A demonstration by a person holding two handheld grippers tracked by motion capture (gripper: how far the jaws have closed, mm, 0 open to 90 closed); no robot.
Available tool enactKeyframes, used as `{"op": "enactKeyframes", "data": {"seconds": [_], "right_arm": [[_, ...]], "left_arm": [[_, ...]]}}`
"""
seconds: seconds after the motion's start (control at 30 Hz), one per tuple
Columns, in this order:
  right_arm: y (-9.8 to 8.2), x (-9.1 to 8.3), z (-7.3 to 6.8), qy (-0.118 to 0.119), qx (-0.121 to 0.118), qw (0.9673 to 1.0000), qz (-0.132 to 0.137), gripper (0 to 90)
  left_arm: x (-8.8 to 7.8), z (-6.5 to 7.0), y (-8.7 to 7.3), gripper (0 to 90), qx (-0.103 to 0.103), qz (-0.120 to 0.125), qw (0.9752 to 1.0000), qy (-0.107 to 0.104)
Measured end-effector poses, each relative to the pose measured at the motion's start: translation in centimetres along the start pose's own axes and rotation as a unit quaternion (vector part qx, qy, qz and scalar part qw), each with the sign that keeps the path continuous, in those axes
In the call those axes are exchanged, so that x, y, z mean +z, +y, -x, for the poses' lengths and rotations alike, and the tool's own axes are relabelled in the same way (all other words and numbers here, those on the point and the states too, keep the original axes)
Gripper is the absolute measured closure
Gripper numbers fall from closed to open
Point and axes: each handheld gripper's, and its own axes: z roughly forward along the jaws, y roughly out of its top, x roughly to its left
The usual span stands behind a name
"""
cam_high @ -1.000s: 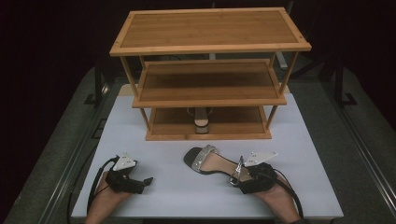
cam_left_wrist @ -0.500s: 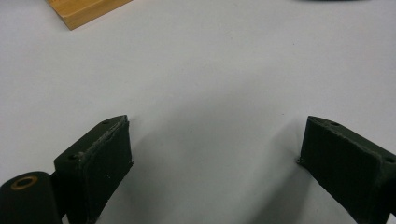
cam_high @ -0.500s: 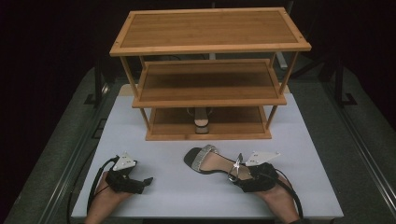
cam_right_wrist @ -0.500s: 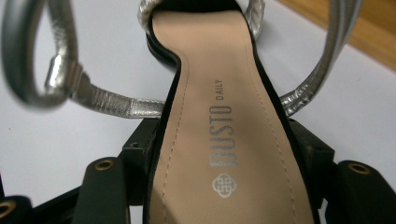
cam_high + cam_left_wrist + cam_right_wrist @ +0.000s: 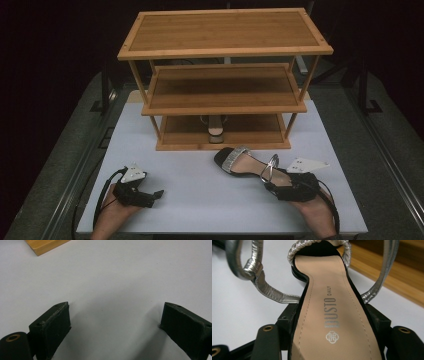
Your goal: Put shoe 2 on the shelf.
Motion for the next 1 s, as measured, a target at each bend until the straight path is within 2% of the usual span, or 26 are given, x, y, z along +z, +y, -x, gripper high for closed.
{"op": "enactKeyframes", "data": {"seconds": [0.1, 0.17, 0.27, 0.53, 0.63, 0.67, 0.77, 0.9, 1.0], "right_arm": [[0.0, -0.6, 0.7, -0.019, 0.001, 0.9998, 0.005, 38.4], [0.1, -0.9, 1.4, -0.024, 0.009, 0.9995, 0.017, 38.4], [0.3, -1.2, 2.1, -0.045, 0.022, 0.9984, 0.028, 38.4], [1.1, -0.7, 4.0, -0.100, 0.063, 0.9917, 0.051, 38.2], [1.5, 0.0, 4.9, -0.109, 0.077, 0.9895, 0.055, 38.2], [1.6, 0.5, 5.2, -0.121, 0.078, 0.9880, 0.056, 38.2], [2.0, 1.6, 6.0, -0.130, 0.099, 0.9847, 0.061, 38.2], [2.7, 3.5, 6.8, -0.148, 0.114, 0.9801, 0.067, 38.2], [3.3, 5.1, 7.0, -0.163, 0.117, 0.9775, 0.066, 38.2]], "left_arm": [[0.0, 0.0, 0.0, 8.0, 0.000, 0.000, 1.0000, 0.000], [0.0, 0.0, 0.0, 8.1, 0.000, 0.000, 1.0000, 0.000], [0.0, 0.0, 0.0, 8.1, 0.001, 0.000, 1.0000, 0.000], [0.0, 0.0, 0.0, 8.0, -0.001, 0.001, 1.0000, 0.000], [0.0, 0.0, 0.0, 8.1, 0.001, 0.001, 1.0000, 0.000], [0.0, 0.0, 0.0, 8.1, 0.001, 0.000, 1.0000, 0.000], [0.0, 0.0, 0.0, 8.1, 0.001, 0.000, 1.0000, 0.000], [0.0, 0.0, 0.0, 8.0, -0.001, 0.001, 1.0000, 0.000], [0.0, 0.0, 0.0, 8.0, -0.001, 0.001, 1.0000, 0.000]]}}
